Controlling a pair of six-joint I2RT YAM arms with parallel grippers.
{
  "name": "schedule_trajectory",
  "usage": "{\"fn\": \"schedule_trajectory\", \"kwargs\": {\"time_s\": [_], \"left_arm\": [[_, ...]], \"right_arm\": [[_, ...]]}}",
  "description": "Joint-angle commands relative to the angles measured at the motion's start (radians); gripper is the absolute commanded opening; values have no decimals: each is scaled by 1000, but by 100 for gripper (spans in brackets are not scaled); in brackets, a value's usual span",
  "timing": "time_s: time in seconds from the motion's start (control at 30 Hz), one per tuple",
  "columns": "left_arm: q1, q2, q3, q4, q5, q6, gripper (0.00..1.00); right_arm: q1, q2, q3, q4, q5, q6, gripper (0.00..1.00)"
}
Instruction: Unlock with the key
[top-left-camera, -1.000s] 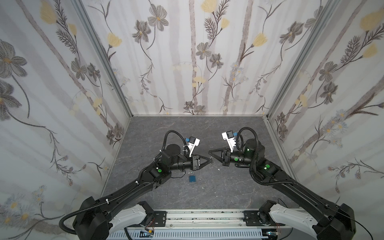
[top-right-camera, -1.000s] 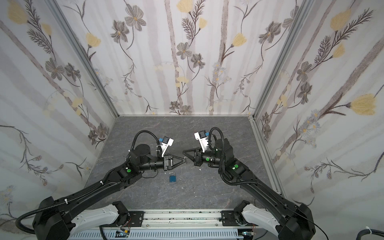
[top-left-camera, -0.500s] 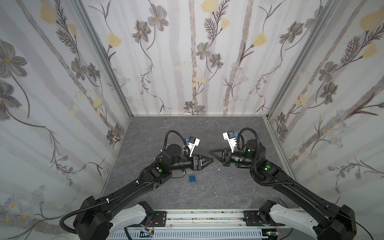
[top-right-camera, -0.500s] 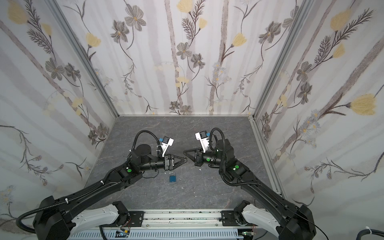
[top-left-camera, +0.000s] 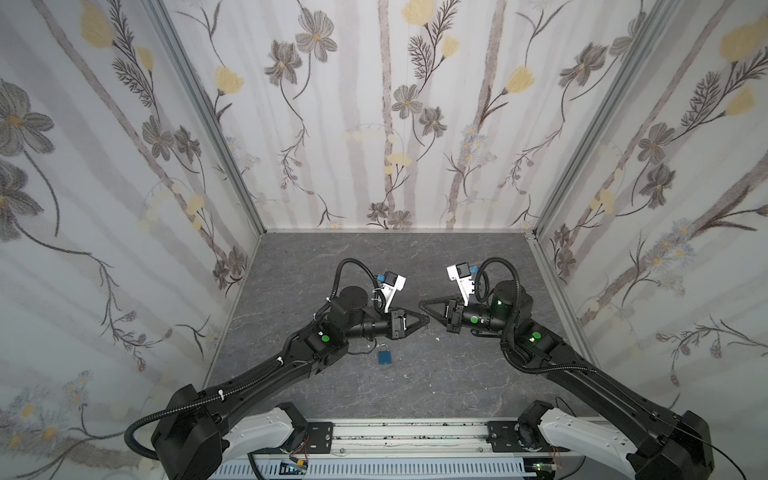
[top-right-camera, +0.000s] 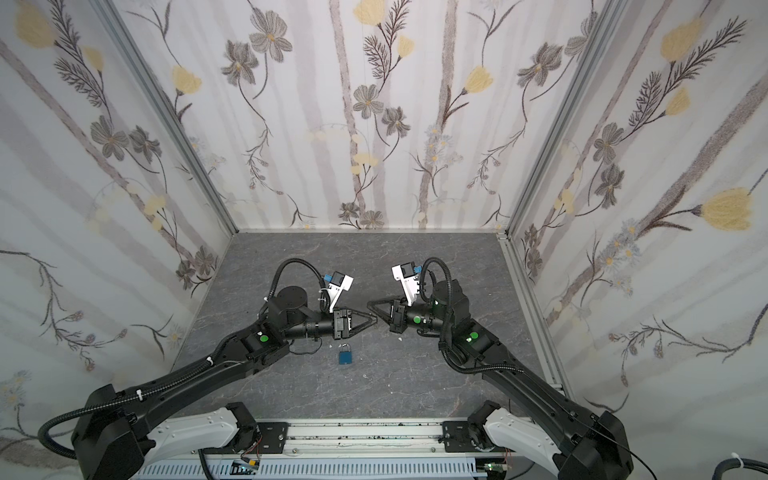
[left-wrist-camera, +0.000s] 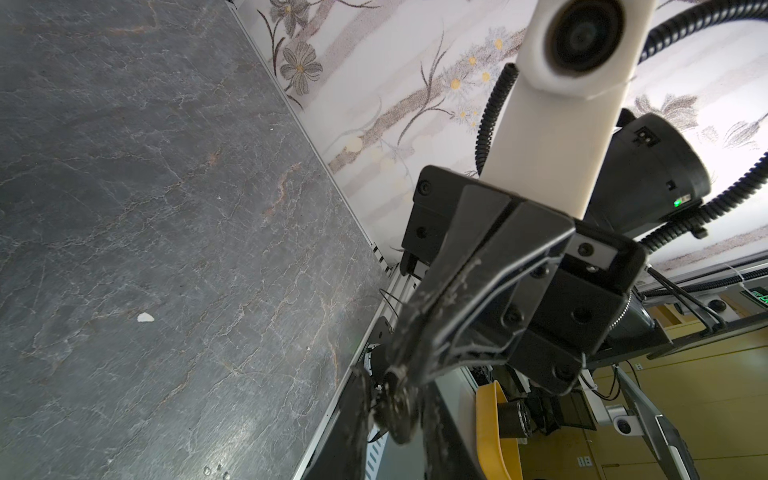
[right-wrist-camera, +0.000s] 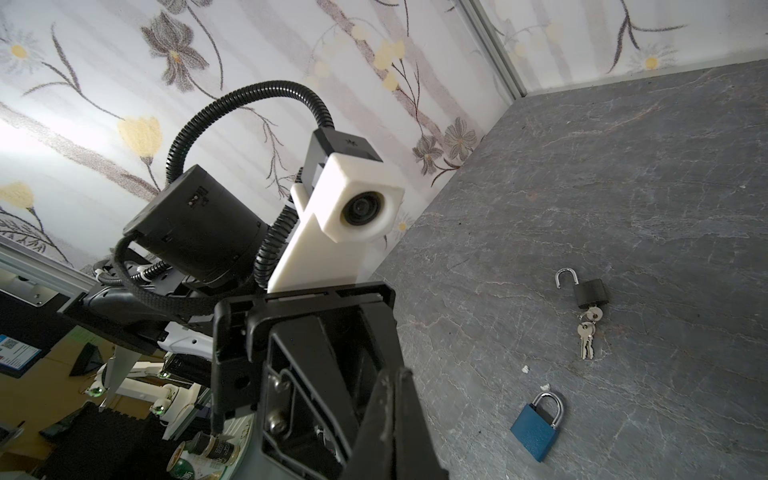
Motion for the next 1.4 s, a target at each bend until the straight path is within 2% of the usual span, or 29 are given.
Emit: {"fn": "schedule_trajectory", "kwargs": {"time_s": [0.0,0.13,0.27,0.43,0.6,0.77,0.8,0.93,1.07,1.37], "left_arm": [[2,-21,-8,-24,-13,11,20],[1,-33,-10,-46,-20,15,19],[1,-28,-10,-45,-15,12,15],[-1,-22,-13,-46,-13,12,2],[0,-22,-5,-76,-19,26,0],[0,-14,61,-244,-75,101,0],[1,-6,81,-286,-82,120,0],[1,77,220,-547,-109,233,0],[2,156,317,-687,-64,298,0],[2,184,362,-687,57,343,0]], "right_arm": [[-3,-6,4,33,2,-4,0],[-9,-10,6,32,5,-5,0],[-13,-13,9,29,6,-5,0],[-20,-20,9,23,9,-5,0],[-29,-30,3,20,25,-6,0],[-36,-35,-32,11,38,-28,0],[-37,-37,-37,6,46,-34,1],[-59,-56,-96,-1,108,-55,26],[-92,-80,-166,50,71,-43,33],[-114,-125,-262,209,-98,-2,43]]}}
